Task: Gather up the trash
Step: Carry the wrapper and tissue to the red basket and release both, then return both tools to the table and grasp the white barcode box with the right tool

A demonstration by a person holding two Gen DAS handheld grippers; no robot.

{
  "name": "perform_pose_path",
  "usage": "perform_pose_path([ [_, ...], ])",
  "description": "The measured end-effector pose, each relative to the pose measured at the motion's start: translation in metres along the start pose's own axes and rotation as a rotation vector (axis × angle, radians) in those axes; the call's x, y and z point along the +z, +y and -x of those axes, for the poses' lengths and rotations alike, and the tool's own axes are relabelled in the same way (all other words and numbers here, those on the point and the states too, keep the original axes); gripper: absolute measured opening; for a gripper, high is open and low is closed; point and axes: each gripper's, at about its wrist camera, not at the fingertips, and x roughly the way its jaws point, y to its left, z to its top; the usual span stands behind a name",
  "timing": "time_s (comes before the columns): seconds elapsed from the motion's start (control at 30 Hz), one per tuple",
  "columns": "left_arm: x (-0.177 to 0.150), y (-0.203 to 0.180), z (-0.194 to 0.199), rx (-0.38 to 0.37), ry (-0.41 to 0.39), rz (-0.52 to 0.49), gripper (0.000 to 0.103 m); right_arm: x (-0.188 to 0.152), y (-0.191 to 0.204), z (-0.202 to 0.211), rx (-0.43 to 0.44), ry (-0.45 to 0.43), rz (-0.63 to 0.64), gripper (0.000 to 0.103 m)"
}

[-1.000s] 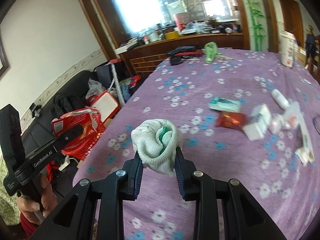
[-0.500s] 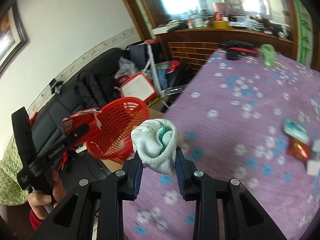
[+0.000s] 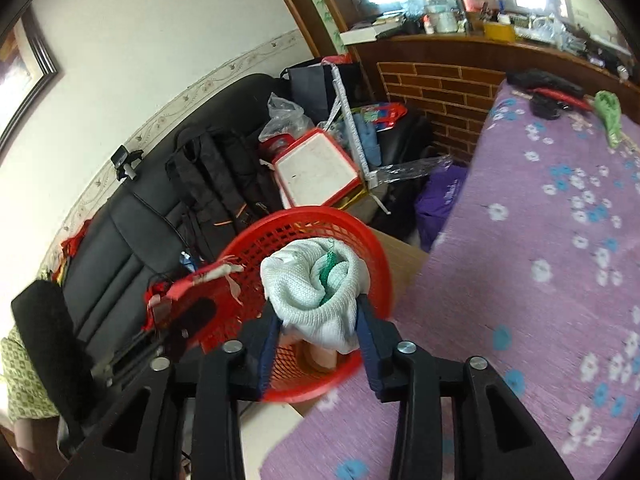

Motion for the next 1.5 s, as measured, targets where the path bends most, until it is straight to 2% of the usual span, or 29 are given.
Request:
perform_pose_path([
  [0.07, 0.002, 0.001, -0.001, 0.0, -0.004, 0.004, 0.034, 0.003, 0.0, -0.004, -0.014, -0.003, -0.003, 0.044],
  [0.1, 0.003, 0.001, 0.0, 0.004, -0.012, 0.008, 0.048, 0.003, -0.001, -0.002, -0.013, -0.007, -0.007, 0.044],
  [0.13, 0.003, 0.001, 0.002, 0.009, -0.024, 0.007, 0.051, 0.003, -0.003, 0.0, -0.006, -0.011, -0.009, 0.044],
  [0.33, -0.001, -0.008, 0.005, -0.016, -0.023, -0.003, 0.052, -0.014, -0.017, 0.032, -0.028, -0.048, -0.007, 0.047],
  [0.47, -0.01, -0.029, 0.009, -0.044, -0.017, -0.041, 0.056, -0.031, -0.033, 0.054, -0.055, -0.054, -0.026, 0.047],
  [0.77, -0.032, -0.107, 0.008, -0.129, 0.028, -0.178, 0.058, -0.073, -0.089, 0.111, -0.131, -0.081, -0.116, 0.047],
  [1.0, -0.057, -0.165, 0.007, -0.181, 0.078, -0.278, 0.059, -0.107, -0.148, 0.171, -0.181, -0.149, -0.22, 0.049],
  [1.17, -0.073, -0.201, 0.007, -0.212, 0.111, -0.349, 0.059, -0.134, -0.191, 0.219, -0.248, -0.213, -0.309, 0.054],
  [1.27, -0.082, -0.224, 0.009, -0.235, 0.128, -0.389, 0.059, -0.149, -0.228, 0.259, -0.32, -0.275, -0.389, 0.057],
  [1.33, -0.088, -0.238, 0.012, -0.246, 0.13, -0.421, 0.06, -0.158, -0.251, 0.283, -0.402, -0.306, -0.426, 0.06],
  [1.4, -0.094, -0.252, 0.013, -0.256, 0.133, -0.451, 0.061, -0.162, -0.272, 0.298, -0.49, -0.293, -0.437, 0.066],
  [1.5, -0.102, -0.27, 0.015, -0.27, 0.143, -0.482, 0.061, -0.17, -0.303, 0.311, -0.656, -0.271, -0.445, 0.066],
])
